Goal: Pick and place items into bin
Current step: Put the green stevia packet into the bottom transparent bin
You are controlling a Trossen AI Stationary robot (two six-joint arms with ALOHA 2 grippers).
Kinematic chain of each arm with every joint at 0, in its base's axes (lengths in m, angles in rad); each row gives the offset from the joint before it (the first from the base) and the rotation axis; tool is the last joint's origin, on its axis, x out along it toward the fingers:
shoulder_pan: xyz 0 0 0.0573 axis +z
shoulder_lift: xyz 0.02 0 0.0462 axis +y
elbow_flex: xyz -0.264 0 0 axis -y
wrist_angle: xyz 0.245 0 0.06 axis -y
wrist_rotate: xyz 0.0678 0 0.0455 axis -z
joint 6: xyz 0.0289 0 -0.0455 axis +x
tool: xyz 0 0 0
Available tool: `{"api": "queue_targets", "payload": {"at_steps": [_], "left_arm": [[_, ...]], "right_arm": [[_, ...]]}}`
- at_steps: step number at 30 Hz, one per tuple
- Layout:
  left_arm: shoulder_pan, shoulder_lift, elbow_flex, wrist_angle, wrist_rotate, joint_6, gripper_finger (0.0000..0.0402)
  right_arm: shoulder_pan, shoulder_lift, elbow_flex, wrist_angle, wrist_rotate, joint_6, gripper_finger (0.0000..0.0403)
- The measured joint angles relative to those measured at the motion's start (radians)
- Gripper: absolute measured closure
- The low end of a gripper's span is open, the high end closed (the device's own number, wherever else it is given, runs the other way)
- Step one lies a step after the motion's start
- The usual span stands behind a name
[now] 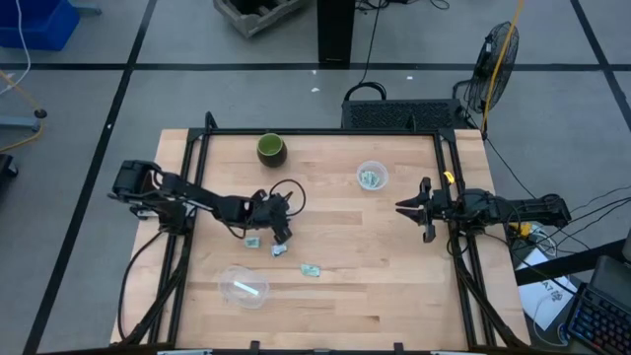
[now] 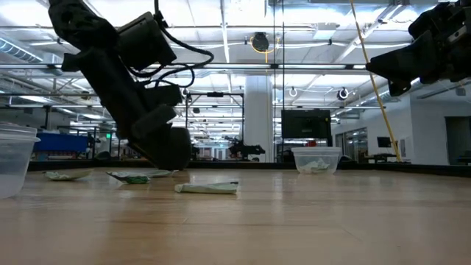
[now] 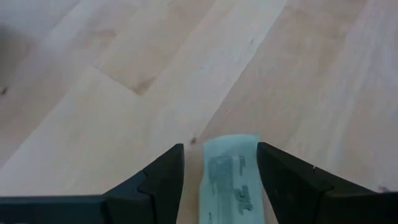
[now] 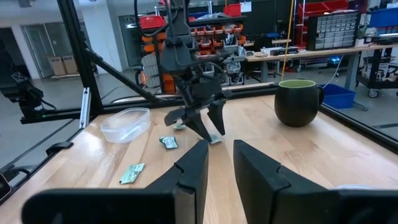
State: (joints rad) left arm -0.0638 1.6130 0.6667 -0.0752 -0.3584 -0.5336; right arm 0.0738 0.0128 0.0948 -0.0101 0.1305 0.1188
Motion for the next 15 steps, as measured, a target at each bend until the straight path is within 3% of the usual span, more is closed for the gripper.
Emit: {"api": "queue_targets", "payload": {"at_steps": [15], "left_arm": [[0.038,0.062,0.0,0.095,0.038,0.032,0.0287]], "right_arm": [[0.0,0.003,0.002,0.007,0.0,0.0,0.0334]]}}
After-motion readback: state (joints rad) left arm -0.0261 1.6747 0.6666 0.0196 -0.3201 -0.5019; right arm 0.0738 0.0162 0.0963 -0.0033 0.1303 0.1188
